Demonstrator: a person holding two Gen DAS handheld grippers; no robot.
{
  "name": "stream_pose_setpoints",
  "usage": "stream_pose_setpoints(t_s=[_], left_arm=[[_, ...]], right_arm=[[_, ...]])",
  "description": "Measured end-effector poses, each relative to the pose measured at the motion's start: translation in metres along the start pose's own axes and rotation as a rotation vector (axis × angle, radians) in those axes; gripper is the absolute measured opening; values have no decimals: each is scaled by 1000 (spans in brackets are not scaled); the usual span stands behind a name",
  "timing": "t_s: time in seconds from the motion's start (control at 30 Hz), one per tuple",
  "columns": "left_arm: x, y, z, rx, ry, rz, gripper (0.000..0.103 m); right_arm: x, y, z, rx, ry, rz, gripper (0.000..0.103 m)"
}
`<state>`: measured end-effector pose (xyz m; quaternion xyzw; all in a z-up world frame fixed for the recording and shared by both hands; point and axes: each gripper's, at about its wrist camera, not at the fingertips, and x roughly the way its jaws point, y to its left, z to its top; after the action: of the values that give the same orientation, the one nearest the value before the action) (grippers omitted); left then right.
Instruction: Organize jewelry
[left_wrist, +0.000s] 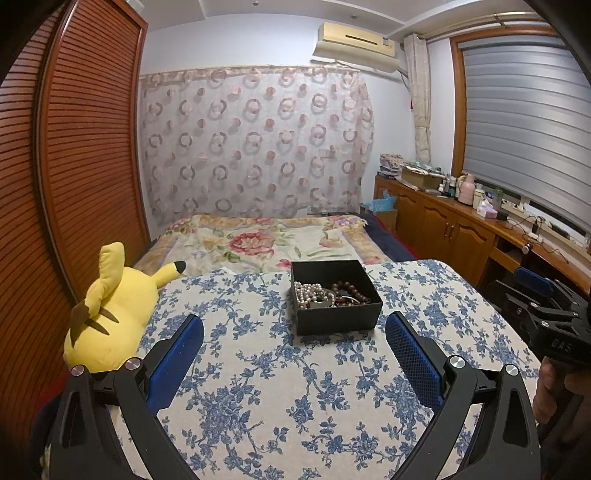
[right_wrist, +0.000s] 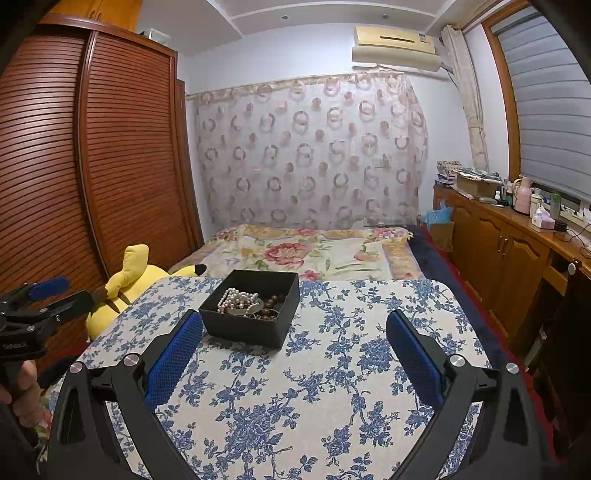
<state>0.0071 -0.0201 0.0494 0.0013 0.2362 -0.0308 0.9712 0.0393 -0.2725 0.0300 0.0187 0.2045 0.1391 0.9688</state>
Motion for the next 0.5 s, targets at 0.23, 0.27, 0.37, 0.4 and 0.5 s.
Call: stream_pose_setpoints(t_s=[0.23, 0.27, 0.37, 0.4, 0.5], left_arm=[[0, 0, 0, 0, 0, -1, 95], [0, 0, 0, 0, 0, 0, 95], [0, -1, 0, -2, 1, -3, 95], [-1, 0, 0, -1, -1, -3, 95], [-2, 0, 0, -1, -2, -4, 95]], right_arm=[[0, 0, 0, 2, 3, 2, 100], [0, 0, 0, 0, 2, 2, 100], [0, 0, 0, 2, 2, 2, 100], [0, 0, 0, 2, 2, 2, 100], [0, 0, 0, 1, 2, 2, 100]])
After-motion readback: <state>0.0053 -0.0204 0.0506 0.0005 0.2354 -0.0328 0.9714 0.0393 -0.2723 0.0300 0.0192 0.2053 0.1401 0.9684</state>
